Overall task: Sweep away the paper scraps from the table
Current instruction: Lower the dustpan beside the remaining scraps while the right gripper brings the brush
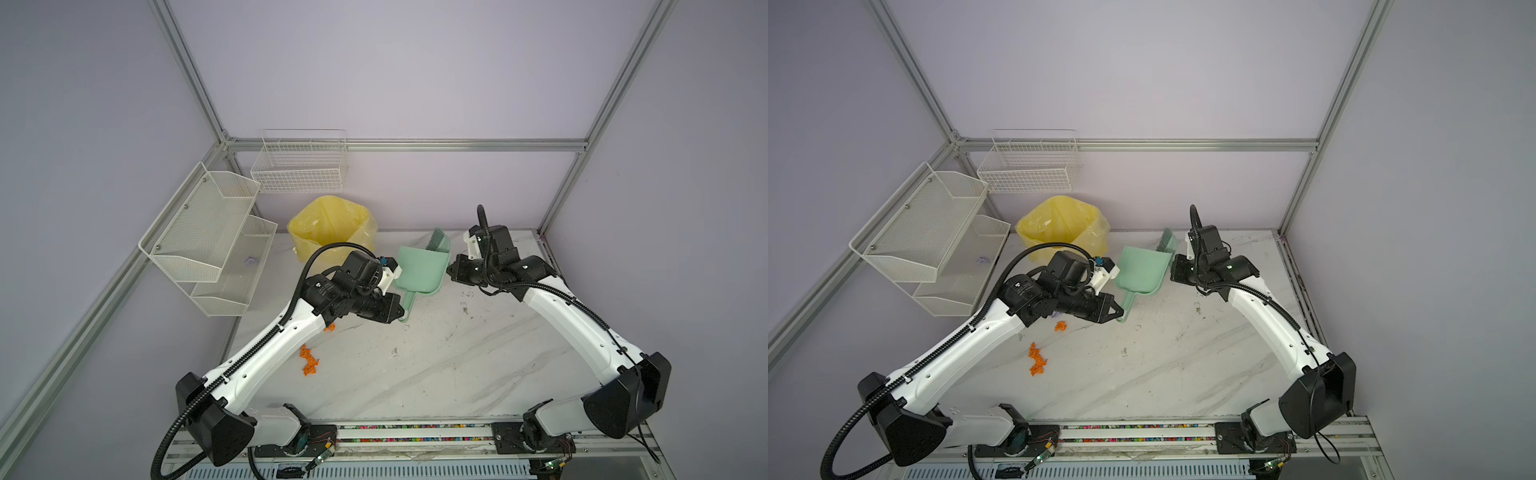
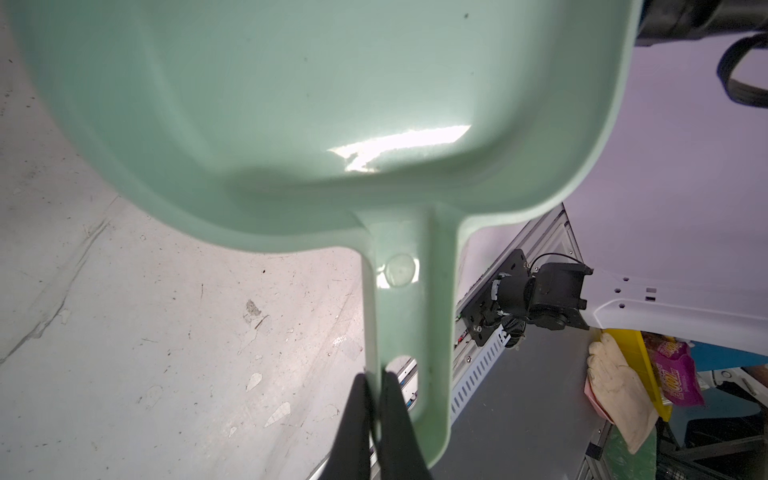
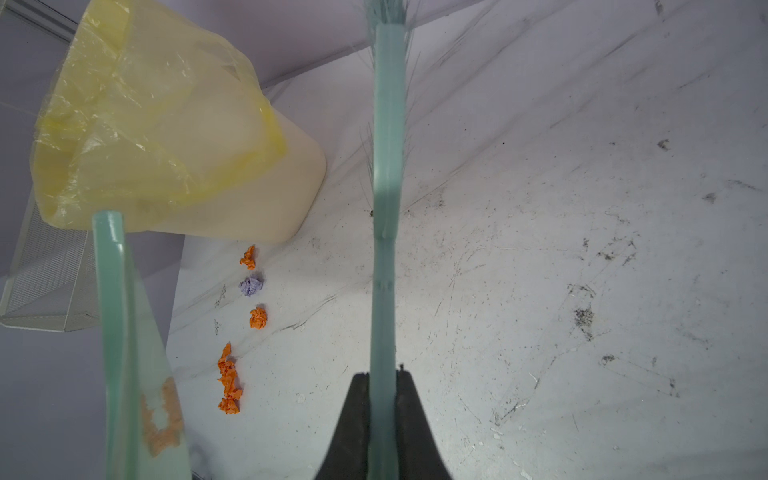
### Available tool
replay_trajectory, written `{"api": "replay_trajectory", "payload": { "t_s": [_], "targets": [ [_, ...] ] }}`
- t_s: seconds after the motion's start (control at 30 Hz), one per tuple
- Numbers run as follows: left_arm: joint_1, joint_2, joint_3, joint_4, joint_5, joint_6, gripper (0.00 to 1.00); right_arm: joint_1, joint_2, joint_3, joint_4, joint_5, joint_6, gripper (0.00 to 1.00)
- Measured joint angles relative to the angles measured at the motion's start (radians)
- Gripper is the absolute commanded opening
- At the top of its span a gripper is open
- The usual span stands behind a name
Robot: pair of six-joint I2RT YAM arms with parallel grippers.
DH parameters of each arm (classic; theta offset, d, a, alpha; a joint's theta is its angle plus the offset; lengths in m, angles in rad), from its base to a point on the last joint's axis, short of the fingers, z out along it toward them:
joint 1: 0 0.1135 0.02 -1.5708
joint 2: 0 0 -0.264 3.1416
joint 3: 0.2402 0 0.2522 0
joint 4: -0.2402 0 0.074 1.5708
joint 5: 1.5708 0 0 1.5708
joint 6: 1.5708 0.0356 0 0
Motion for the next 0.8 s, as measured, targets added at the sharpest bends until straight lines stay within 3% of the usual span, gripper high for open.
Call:
{"api": "replay_trajectory", "payload": {
  "t_s": [0.23,0.8],
  "targets": [
    [-0.030,-0.047,-0.011,-0.016,-0.068,-0.019,0.00,0.000,-0.001,-0.010,0.001,-0.013,-0.006,0.00],
    [-0.038,-0.208,-0.217,-0.075,-0.153,-0.092,0.00,0.000,-0.002,-0.099,0.059,-0.077,0.014,0.00]
  ]
}}
